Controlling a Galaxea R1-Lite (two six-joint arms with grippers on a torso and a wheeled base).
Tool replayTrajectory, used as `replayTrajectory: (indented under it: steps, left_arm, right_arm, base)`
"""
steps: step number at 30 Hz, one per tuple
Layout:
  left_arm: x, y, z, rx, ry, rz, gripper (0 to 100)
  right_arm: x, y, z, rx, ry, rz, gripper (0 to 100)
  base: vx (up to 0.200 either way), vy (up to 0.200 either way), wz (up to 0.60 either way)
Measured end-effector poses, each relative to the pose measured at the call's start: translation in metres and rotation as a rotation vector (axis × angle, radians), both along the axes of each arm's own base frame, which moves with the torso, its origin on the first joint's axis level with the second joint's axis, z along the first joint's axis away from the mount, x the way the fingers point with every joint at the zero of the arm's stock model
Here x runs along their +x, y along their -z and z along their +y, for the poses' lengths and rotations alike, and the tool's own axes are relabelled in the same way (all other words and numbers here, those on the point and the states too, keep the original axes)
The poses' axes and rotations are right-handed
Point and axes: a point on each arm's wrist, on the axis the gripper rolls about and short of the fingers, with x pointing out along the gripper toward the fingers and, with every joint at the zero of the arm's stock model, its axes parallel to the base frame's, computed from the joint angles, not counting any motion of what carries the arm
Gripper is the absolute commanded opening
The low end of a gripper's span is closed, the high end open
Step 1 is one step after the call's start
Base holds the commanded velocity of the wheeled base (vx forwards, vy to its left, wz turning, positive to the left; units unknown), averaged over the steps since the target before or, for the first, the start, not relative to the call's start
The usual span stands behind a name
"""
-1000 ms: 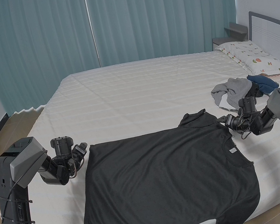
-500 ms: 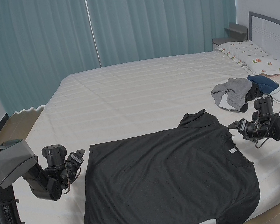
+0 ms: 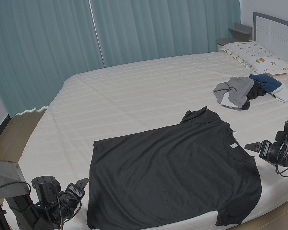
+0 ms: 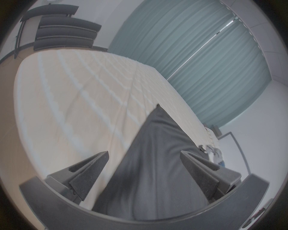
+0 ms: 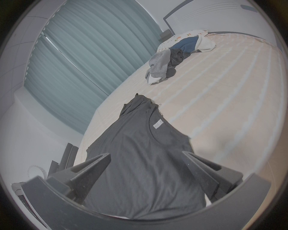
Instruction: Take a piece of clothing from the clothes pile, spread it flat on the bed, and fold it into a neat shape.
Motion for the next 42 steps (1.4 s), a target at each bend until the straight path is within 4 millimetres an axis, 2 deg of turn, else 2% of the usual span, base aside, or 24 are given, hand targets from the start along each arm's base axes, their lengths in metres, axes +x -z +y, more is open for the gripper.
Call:
replayTrajectory:
  steps: [5, 11, 15, 29, 36, 42]
  left_arm:
    - [-0.016, -0.004, -0.009, -0.043, 0.034, 0.011, 100]
    - [-0.025, -0.005, -0.012, -0.041, 0.057, 0.026, 100]
    - [-0.030, -0.005, -0.015, -0.037, 0.073, 0.037, 100]
    - [-0.047, -0.004, -0.035, -0.004, 0.162, 0.056, 100]
    - [-0.052, -0.007, -0.027, 0.076, 0.174, 0.050, 100]
    - [-0.056, 0.000, -0.007, 0.100, 0.090, 0.143, 100]
  right_arm:
    - [-0.017, 0.004, 0.002, 0.020, -0.016, 0.032, 100]
    - [-0.023, 0.007, 0.006, 0.021, -0.037, 0.055, 100]
    - [-0.025, 0.007, 0.006, 0.020, -0.041, 0.058, 100]
    - [-0.028, 0.010, 0.010, 0.024, -0.067, 0.078, 100]
    - [-0.035, 0.013, 0.015, 0.017, -0.098, 0.104, 100]
    - [-0.036, 0.013, 0.016, 0.014, -0.105, 0.105, 100]
  base:
    - [0.000, -0.040, 0.00]
    - [0.000, -0.200, 0.00]
    - [0.000, -0.200, 0.00]
    - [0.000, 0.000, 0.00]
    - [0.000, 0.000, 0.00]
    - [0.000, 0.000, 0.00]
